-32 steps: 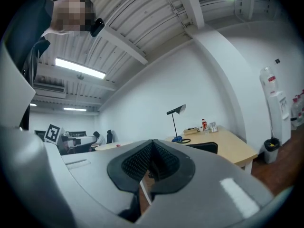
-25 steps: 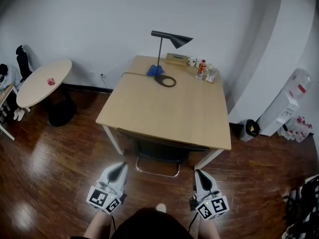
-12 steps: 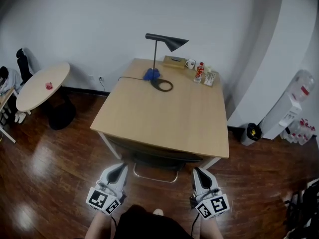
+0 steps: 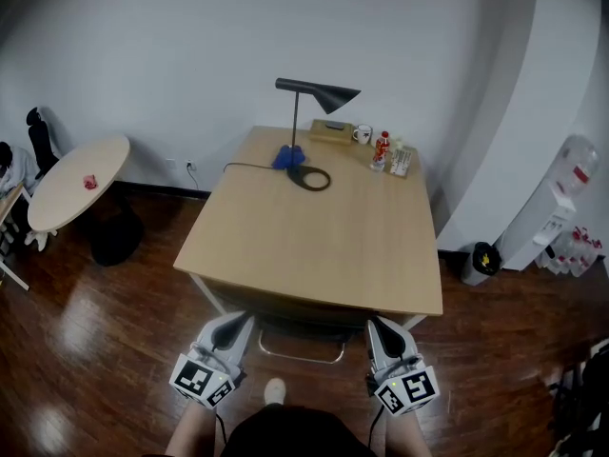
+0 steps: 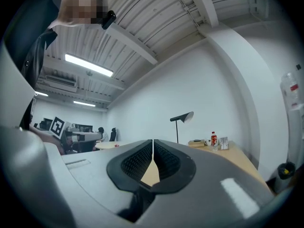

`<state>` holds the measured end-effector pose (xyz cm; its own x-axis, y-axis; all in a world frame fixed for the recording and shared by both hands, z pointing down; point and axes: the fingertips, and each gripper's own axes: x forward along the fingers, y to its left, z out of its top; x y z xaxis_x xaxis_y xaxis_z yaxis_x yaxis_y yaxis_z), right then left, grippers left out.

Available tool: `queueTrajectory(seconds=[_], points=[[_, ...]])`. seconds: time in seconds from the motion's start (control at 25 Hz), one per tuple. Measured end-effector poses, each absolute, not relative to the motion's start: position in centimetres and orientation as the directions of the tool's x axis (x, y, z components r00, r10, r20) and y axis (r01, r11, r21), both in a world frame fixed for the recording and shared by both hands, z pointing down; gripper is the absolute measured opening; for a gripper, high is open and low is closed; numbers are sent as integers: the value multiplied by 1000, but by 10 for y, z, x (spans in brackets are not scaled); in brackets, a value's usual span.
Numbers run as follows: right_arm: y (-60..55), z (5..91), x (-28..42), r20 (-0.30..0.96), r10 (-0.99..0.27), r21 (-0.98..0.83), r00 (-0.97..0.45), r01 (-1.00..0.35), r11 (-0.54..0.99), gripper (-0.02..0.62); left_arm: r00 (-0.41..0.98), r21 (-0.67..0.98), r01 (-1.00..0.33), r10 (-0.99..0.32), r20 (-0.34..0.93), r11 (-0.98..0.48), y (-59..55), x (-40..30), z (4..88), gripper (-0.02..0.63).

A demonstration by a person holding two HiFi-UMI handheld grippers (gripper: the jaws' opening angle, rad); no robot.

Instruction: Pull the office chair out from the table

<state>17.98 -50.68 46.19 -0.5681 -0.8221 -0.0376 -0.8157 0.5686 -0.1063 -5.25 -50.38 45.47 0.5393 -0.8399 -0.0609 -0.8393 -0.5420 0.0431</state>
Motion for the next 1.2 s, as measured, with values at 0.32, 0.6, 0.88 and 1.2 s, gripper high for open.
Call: queueTrajectory(seconds=[0.32, 0.6, 0.88, 1.2], points=[[-527, 460, 158, 23, -820, -5, -573, -820, 573, 23, 603, 3, -797, -796, -43, -604, -528, -55, 457, 2], [-537, 508, 120, 289, -677, 184, -677, -655, 733, 209, 711, -396, -448, -588, 386, -801, -540, -14, 522, 111], [-536, 577, 92, 629, -550, 405, -549, -373, 835, 305, 607, -452, -170, -454, 652, -876, -543, -16, 571, 227], [-541, 616, 99, 788, -468, 437, -400, -172, 883, 272, 492, -464, 16, -397, 775, -885, -552, -15, 608, 229]])
